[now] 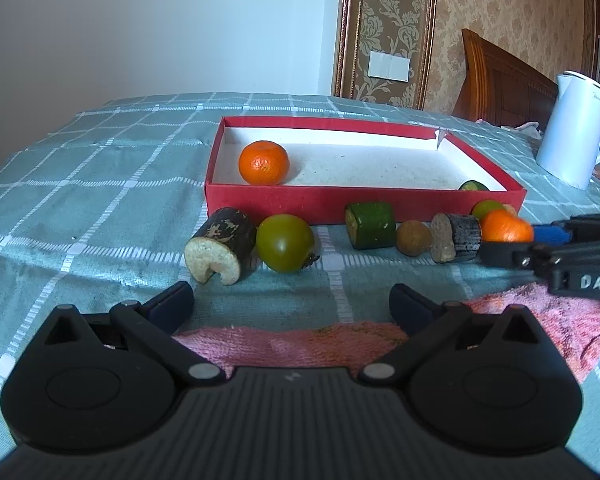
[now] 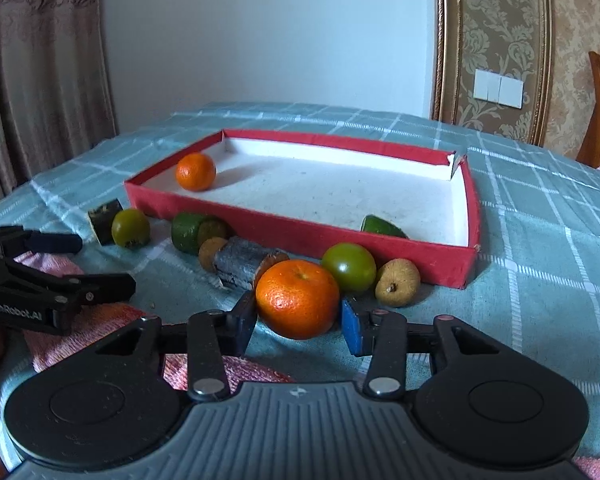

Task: Organize fruits
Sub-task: 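Close the right gripper around the large orange, then carry the orange into the red box and open the right gripper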

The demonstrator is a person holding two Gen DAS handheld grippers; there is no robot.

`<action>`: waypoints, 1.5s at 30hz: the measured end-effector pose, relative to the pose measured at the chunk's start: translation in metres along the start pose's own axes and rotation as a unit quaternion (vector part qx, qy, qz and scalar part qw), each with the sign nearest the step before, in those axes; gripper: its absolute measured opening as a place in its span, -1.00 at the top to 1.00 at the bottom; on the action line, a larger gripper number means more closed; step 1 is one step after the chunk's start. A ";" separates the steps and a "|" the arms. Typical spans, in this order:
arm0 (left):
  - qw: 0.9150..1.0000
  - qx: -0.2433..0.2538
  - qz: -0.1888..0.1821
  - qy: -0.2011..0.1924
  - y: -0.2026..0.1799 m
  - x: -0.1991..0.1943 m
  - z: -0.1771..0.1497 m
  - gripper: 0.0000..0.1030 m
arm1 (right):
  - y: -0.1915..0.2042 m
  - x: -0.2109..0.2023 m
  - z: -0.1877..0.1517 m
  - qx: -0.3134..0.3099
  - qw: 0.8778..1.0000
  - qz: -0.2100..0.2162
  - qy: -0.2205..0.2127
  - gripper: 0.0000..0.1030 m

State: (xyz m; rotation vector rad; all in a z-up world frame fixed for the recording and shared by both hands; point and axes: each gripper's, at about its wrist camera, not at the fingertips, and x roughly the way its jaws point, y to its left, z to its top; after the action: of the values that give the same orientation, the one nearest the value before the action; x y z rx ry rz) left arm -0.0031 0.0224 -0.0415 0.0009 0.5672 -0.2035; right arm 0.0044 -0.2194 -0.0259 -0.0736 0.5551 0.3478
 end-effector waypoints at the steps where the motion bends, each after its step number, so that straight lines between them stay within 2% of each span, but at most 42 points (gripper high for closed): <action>1: 1.000 0.001 0.001 0.001 0.000 0.000 0.000 -1.00 | 0.001 -0.003 0.001 0.003 1.000 0.001 -0.008 0.16; 6: 1.000 0.000 -0.001 0.000 0.000 0.000 0.000 -1.00 | 0.002 -0.009 0.020 0.007 0.999 -0.009 -0.041 0.16; 10: 1.000 -0.004 -0.004 -0.002 0.001 -0.001 0.000 -1.00 | -0.001 0.007 0.045 0.004 0.998 -0.027 -0.049 0.16; 19: 1.000 -0.010 -0.008 -0.005 0.004 -0.002 0.000 -1.00 | -0.019 0.074 0.088 0.012 0.998 -0.061 -0.005 0.16; 25: 1.000 -0.010 -0.008 -0.005 0.004 -0.002 0.000 -1.00 | -0.027 0.108 0.094 0.024 0.997 -0.073 0.032 0.16; 33: 1.000 -0.010 -0.008 -0.005 0.004 -0.002 0.000 -1.00 | -0.030 0.129 0.093 0.032 0.993 -0.094 0.067 0.16; 45: 1.000 -0.005 -0.005 -0.002 0.003 -0.001 0.000 -1.00 | -0.028 0.130 0.094 0.031 0.992 -0.099 0.070 0.15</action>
State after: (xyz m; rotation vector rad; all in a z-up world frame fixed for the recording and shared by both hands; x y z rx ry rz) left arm -0.0039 0.0254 -0.0413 -0.0128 0.5639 -0.2110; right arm 0.1642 -0.1915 -0.0155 -0.0930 0.6902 0.1331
